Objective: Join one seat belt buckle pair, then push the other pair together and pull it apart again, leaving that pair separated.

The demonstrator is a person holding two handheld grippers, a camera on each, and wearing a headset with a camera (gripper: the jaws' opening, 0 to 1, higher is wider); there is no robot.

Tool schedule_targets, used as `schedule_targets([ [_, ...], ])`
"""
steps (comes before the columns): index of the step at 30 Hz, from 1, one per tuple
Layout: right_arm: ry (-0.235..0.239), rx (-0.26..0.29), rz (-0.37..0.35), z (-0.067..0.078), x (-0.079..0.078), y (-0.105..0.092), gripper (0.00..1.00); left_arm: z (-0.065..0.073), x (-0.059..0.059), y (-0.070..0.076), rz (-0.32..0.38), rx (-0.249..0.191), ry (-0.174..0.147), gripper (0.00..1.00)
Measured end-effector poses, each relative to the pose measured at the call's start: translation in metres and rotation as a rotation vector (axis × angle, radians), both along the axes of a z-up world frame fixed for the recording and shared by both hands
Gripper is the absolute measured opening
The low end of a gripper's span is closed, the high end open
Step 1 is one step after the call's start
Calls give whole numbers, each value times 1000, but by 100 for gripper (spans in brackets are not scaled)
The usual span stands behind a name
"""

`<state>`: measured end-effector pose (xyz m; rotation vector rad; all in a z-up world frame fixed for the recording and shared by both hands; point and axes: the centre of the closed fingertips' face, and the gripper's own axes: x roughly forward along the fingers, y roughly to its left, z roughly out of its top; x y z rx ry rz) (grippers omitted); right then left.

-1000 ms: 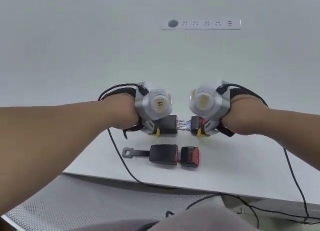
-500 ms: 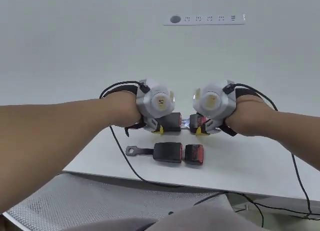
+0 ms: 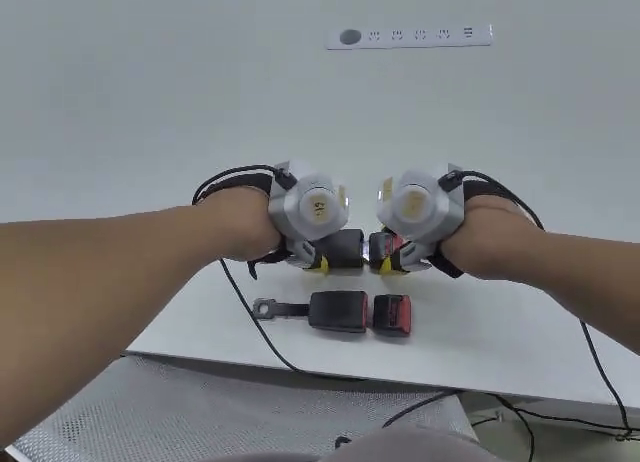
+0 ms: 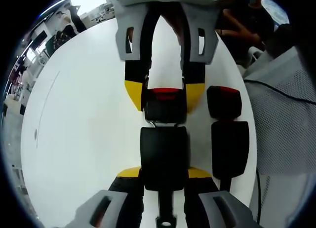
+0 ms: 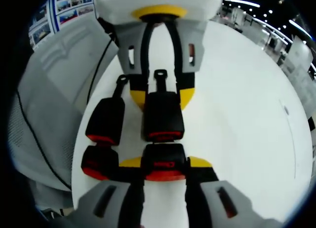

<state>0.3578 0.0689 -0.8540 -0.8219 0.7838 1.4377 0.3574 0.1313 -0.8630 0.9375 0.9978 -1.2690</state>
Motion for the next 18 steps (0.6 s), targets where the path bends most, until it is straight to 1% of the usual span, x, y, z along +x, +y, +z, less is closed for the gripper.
schedule_targets([
  [12,-15,-8,14,0,0,0,30,0,-1,0,17,6,-3,32],
  [14,-19,-15,19,0,0,-3,30,0,-1,0,18,6,-3,32],
  [18,-23,-30,21,0,4,-17,30,-1,0,0,23,1,-1,32],
])
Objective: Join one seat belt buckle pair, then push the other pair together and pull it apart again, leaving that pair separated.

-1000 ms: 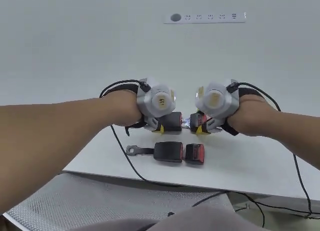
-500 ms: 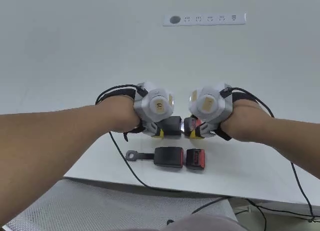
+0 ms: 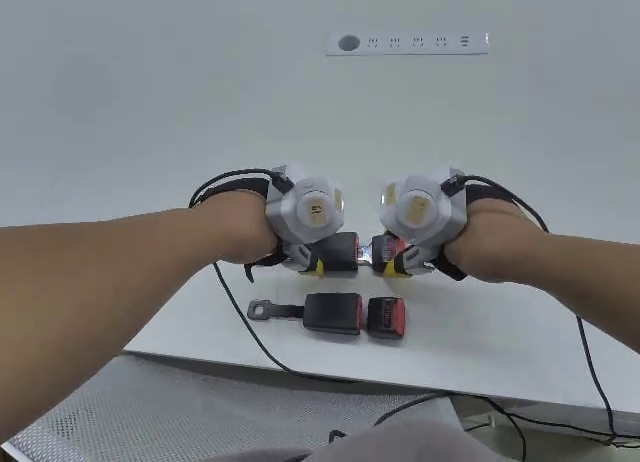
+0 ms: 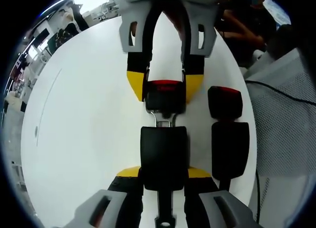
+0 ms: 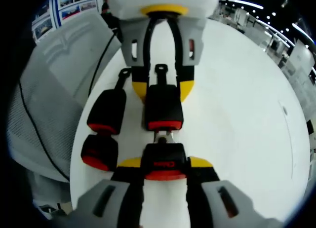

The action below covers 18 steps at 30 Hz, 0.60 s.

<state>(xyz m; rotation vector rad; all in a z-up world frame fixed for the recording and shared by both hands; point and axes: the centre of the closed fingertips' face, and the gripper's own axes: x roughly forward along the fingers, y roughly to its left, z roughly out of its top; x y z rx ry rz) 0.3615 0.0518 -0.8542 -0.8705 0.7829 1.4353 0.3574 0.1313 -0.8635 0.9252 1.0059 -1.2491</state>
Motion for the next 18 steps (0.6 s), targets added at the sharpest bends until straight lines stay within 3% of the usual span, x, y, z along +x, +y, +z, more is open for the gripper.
schedule_targets([
  [2,15,10,-15,0,-3,0,30,0,0,-1,-5,-1,0,32],
  [7,-12,-10,-2,-1,-4,-7,31,0,0,-1,-5,-3,1,32],
  [18,-7,-62,-50,-4,-5,-80,32,3,-2,-3,13,-14,-4,33],
])
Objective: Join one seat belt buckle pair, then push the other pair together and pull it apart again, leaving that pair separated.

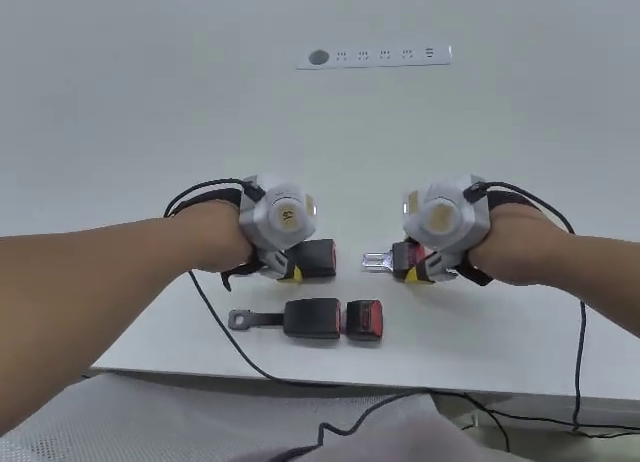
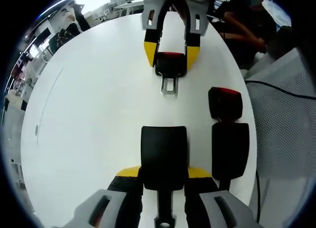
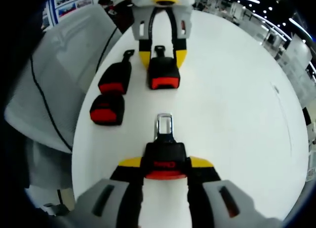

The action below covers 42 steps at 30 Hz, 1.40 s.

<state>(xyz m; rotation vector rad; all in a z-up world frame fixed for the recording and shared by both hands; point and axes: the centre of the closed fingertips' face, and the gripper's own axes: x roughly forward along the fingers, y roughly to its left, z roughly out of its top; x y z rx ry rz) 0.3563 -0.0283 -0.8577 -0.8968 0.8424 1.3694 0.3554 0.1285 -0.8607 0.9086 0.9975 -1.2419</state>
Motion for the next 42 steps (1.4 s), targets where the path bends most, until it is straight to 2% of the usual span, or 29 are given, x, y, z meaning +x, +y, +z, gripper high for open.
schedule_targets([
  [6,0,-39,-44,-1,-2,-40,33,2,-1,-1,11,-4,-13,32],
  [10,-5,-65,-57,-1,-3,-58,33,3,-2,-1,8,-2,-15,32],
  [18,-8,-66,-110,0,-2,-67,34,3,-3,0,16,-7,-13,33],
  [20,-15,-50,-129,1,-2,-67,35,3,-3,1,32,2,-17,33],
  [23,-46,-30,-153,3,1,-68,42,4,-2,1,35,3,-33,34],
  [25,-42,-12,-181,7,0,-70,44,4,-3,1,39,0,-41,34],
  [27,-57,-1,-205,11,2,-72,46,5,-3,3,67,4,-51,38],
  [30,-41,53,-267,20,-5,-71,47,9,-6,6,80,-7,-67,45],
  [32,-47,63,-274,24,-9,-73,48,16,-7,11,115,-22,-90,48],
  [36,-54,134,-328,39,-25,-70,53,34,-13,20,152,-59,-141,56],
  [38,-53,181,-365,46,-31,-68,55,44,-21,23,171,-92,-143,58],
  [42,-67,237,-404,62,-43,-66,60,61,-36,28,198,-151,-158,62],
])
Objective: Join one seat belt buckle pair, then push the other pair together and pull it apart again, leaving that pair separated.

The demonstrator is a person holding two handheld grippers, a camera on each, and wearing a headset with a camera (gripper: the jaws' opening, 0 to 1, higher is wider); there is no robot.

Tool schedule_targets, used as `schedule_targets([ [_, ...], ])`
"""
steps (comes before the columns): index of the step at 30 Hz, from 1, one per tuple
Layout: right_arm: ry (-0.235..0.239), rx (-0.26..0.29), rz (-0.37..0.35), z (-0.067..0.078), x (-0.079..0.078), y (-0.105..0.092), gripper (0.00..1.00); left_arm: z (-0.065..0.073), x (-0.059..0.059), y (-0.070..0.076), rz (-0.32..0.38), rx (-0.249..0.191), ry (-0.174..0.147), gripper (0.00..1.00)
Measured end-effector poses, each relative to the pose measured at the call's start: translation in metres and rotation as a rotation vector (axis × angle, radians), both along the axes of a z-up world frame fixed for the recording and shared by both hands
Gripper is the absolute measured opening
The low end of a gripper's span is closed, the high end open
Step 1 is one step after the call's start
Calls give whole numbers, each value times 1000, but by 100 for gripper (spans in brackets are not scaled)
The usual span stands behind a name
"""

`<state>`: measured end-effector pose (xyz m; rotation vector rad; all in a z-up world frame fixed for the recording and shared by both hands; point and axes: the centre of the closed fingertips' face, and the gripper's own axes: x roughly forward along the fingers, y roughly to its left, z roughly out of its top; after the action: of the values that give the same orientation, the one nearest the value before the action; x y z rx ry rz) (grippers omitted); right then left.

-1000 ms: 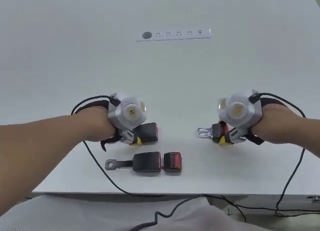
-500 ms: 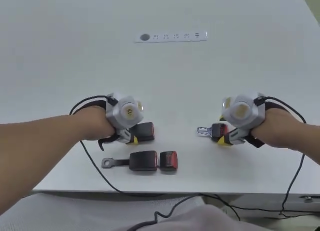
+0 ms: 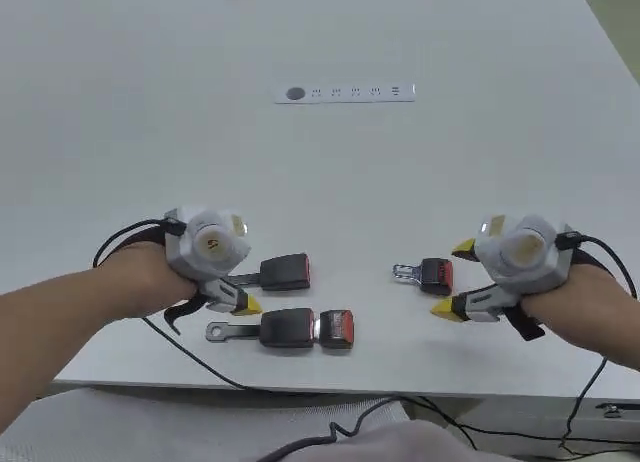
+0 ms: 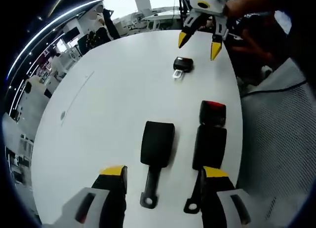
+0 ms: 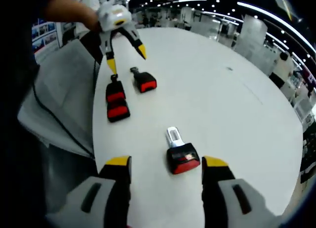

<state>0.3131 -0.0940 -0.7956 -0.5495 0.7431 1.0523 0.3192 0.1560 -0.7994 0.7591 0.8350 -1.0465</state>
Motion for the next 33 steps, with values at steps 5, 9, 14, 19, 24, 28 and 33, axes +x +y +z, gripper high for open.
schedule_targets([
  [5,-8,50,-30,12,-15,1,64,15,-23,9,60,-71,-14,68],
  [9,-13,74,-42,21,-26,4,66,24,-35,19,115,-106,-21,73],
  [14,-3,105,-71,31,-35,0,69,40,-47,30,222,-171,-34,76],
  [19,-19,113,-89,39,-42,-8,75,46,-61,42,293,-237,-20,85],
  [24,-29,125,-128,39,-43,-16,76,43,-70,55,336,-260,-30,91],
  [28,-34,125,-146,38,-46,-19,82,47,-68,61,386,-301,-46,97],
  [33,-64,136,-189,42,-47,-24,91,45,-66,70,408,-308,-60,100],
])
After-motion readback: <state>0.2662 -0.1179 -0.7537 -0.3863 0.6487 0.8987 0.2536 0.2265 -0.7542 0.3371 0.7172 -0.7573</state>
